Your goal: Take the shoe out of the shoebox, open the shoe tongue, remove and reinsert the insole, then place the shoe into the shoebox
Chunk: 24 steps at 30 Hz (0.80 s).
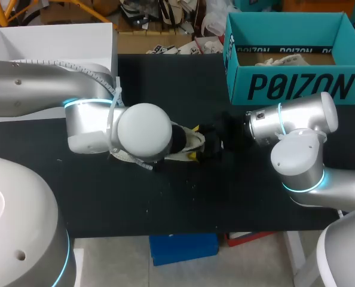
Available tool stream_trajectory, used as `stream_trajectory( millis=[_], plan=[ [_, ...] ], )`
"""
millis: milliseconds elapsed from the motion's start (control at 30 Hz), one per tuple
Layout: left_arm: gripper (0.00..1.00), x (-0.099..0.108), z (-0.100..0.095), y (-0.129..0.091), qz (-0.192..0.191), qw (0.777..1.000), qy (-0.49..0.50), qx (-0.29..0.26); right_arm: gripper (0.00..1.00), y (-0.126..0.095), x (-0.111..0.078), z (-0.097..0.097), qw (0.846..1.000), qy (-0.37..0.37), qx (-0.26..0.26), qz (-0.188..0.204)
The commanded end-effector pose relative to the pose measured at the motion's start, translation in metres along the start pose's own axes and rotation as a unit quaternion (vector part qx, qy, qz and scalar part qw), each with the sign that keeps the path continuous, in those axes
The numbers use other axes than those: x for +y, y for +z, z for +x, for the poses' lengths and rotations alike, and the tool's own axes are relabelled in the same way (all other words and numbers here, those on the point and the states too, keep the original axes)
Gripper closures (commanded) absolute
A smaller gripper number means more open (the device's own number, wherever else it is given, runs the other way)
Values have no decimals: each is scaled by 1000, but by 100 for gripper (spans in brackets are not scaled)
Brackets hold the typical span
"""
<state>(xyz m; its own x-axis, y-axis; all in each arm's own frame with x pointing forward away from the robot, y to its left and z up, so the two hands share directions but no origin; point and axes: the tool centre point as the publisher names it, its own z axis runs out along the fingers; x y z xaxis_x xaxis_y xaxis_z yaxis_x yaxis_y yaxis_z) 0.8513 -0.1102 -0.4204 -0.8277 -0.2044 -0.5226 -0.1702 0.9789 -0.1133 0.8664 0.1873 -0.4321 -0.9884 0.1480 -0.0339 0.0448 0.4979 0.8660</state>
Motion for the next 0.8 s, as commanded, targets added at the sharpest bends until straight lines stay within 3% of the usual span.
stream_trajectory(
  millis=[33, 433, 800],
  plan=[
    [100, 16, -6, -9, 22, 999, 8, 28, 100, 1, -5, -3, 1000, 1, 0, 2],
    [100, 13, -12, -29, 34, 997, 11, 63, 100, 1, -5, -3, 1000, 1, 0, 2],
    [100, 9, -13, -32, 53, 995, 8, 84, 100, 1, -5, -3, 1000, 1, 0, 2]
  ],
)
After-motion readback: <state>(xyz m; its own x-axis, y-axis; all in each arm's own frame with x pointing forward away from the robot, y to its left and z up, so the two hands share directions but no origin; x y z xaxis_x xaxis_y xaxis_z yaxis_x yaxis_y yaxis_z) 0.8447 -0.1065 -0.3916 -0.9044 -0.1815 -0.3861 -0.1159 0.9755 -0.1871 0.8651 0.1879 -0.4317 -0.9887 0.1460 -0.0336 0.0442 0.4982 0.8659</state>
